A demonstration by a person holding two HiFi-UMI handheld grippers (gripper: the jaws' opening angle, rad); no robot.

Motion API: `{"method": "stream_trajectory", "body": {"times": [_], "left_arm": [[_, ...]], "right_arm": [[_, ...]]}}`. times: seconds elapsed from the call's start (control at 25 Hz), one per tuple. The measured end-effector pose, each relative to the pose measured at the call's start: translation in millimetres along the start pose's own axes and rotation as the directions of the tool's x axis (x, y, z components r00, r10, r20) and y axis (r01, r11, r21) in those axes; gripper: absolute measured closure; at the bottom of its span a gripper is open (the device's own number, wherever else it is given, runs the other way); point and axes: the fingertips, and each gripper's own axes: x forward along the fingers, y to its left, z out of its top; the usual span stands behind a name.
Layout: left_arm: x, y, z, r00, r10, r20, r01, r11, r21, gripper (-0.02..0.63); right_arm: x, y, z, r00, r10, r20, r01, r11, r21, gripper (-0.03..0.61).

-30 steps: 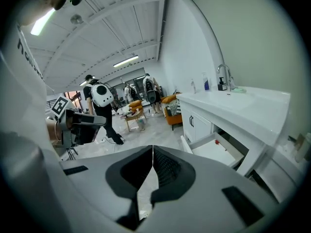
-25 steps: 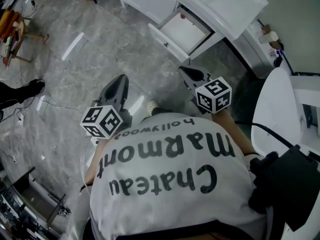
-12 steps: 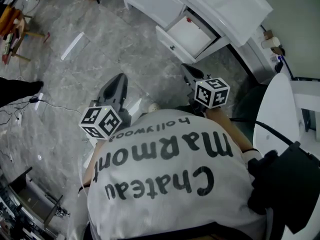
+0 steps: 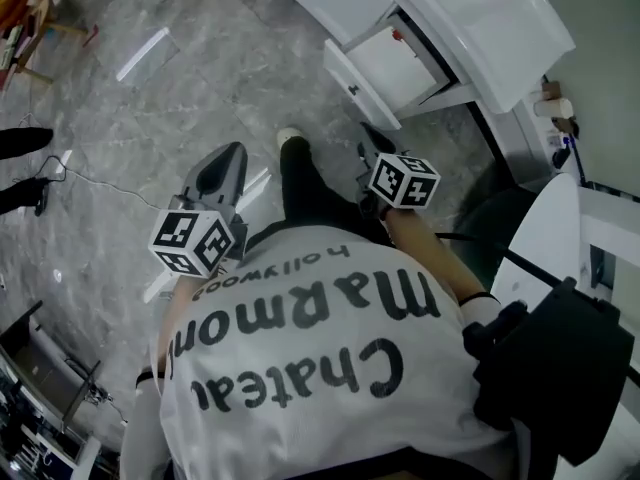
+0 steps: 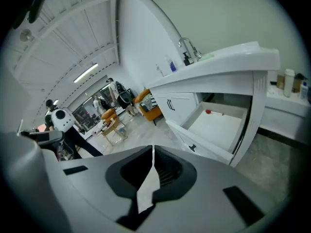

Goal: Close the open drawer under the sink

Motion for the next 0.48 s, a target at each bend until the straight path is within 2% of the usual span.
{"method": "stream_trajectory", "body": {"times": [0.12, 0.28, 0.48], "left_arm": [[13.4, 12.1, -0.3, 1.0, 0.014, -0.021, -0.014, 1.0, 0.005, 0.604], [36.5, 37.4, 2.5, 0.999, 0.034, -0.021, -0.035, 0.999, -0.025, 0.604], [70.9, 59.3, -3.2, 0.993, 0.031, -0.117, -0.033, 0.999, -0.02, 0.604]], "right_arm": [[23.2, -19.2, -6.2, 0.998, -0.069, 0.01, 0.068, 0.993, 0.095, 0.566], [58.9, -41.7, -13.5, 0.99, -0.141, 0.014, 0.137, 0.976, 0.172, 0.566], [103.0, -61.5, -26.8, 0.98, -0.198, -0.022, 0.197, 0.948, 0.25, 0.565]]}}
